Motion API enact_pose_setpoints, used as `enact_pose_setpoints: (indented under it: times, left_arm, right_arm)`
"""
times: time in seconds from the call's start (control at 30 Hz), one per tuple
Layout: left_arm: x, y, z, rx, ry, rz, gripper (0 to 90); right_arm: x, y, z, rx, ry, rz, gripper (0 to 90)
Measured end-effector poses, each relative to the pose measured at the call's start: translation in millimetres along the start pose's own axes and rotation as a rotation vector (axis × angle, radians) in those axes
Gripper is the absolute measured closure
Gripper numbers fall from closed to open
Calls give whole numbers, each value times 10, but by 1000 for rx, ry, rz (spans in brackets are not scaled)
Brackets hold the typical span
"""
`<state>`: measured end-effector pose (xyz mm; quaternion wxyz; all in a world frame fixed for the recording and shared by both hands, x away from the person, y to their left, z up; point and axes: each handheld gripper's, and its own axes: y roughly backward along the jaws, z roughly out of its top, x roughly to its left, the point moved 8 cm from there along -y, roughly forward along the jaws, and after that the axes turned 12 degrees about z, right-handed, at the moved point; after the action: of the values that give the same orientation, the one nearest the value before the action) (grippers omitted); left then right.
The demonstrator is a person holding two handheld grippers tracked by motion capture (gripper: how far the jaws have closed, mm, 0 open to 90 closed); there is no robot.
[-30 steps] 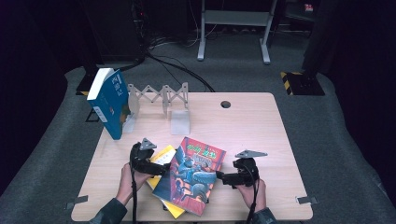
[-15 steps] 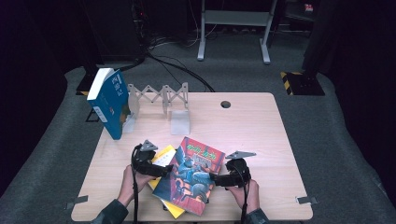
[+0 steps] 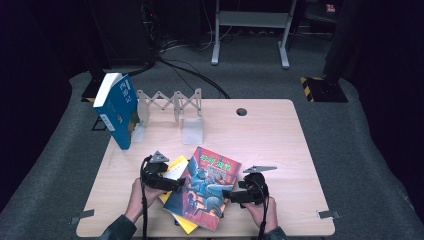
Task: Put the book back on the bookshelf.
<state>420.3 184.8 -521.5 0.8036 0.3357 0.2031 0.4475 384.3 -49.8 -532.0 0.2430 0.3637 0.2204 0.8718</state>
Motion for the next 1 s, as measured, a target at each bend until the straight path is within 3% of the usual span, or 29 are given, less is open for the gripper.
enact_pose_setpoints:
  times: [0.1,0.23,0.53,0.6,0.77,0.83,0.87,1.0]
  left_arm:
    - [-24,12,-2,-2,-8,-12,156]
    - [-31,15,-2,-1,-9,-25,185]
    - [-68,-11,22,-6,7,-20,183]
    - [-68,-9,27,13,0,-29,179]
    - [-25,-74,89,29,-20,3,108]
    - [-8,-115,136,32,-17,12,83]
    - [1,-136,163,36,-23,12,77]
    - [2,-209,275,51,-33,-19,53]
  right_arm:
    - [14,-39,36,-10,-2,17,239]
    - [20,-74,70,-16,-12,6,241]
    - [0,-98,129,-1,6,-3,274]
    - [3,-101,148,4,21,-12,284]
    - [-1,-114,187,-5,44,-24,317]
    - [0,-108,188,-7,58,-37,286]
    - [-4,-101,179,-1,47,-58,219]
    - [-65,-47,134,7,38,-103,136]
